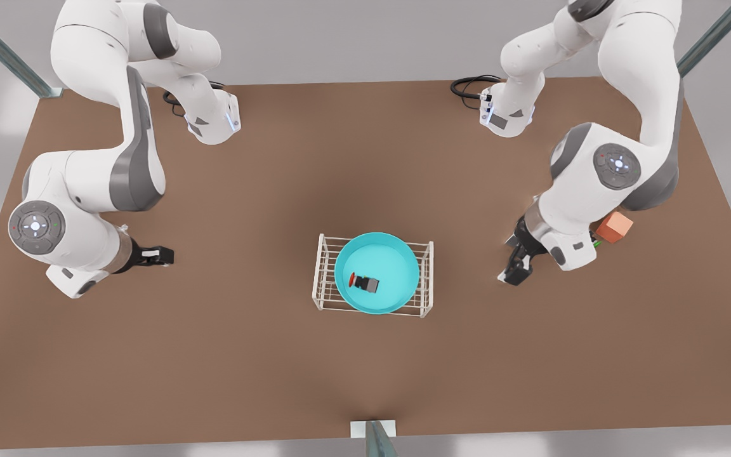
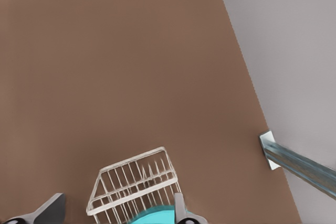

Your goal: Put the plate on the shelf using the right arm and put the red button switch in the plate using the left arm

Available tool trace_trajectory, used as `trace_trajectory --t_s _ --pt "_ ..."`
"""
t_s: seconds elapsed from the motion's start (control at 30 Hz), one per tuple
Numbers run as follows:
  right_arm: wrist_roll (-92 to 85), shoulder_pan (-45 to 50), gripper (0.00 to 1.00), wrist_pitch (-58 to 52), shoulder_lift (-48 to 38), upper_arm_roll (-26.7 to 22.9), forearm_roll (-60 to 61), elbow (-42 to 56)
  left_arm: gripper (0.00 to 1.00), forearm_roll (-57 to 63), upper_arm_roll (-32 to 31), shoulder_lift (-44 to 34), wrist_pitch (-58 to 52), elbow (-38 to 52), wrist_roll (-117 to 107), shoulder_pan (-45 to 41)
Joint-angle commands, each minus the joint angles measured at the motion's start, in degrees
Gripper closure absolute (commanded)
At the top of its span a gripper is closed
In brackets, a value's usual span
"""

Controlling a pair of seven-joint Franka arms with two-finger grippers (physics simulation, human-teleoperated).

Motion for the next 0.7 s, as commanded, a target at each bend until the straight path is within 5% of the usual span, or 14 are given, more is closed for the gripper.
trace_trajectory --t_s 0.0,0.03,0.07,0.13,0.57,0.67 --pt "0.00 0.00 0.00 -0.61 -0.08 0.00 0.23 0.10 0.00 -6.99 26.24 -3.13 -27.09 3.88 84.81 -16.07" --pt "0.00 0.00 0.00 -0.61 -0.08 0.00 0.23 0.10 0.00 -19.33 43.69 -9.54 -20.79 -2.33 93.34 -23.04" --pt "0.00 0.00 0.00 -0.61 -0.08 0.00 0.23 0.10 0.00 -21.61 50.21 -23.09 -3.02 -23.35 100.22 -25.69" --pt "0.00 0.00 0.00 -0.70 -0.08 0.44 0.14 0.01 0.00 -20.21 49.42 -18.26 -6.53 -15.89 99.87 -25.87" --pt "0.00 -1.05 0.00 -2.98 0.44 0.18 1.54 -0.16 0.00 -18.98 49.34 -17.21 -6.62 -14.04 99.70 -25.95" --pt "-0.17 -5.18 0.00 -20.55 9.84 0.88 7.00 -0.34 0.00 -19.06 49.25 -17.21 -6.71 -14.04 99.70 -26.04"
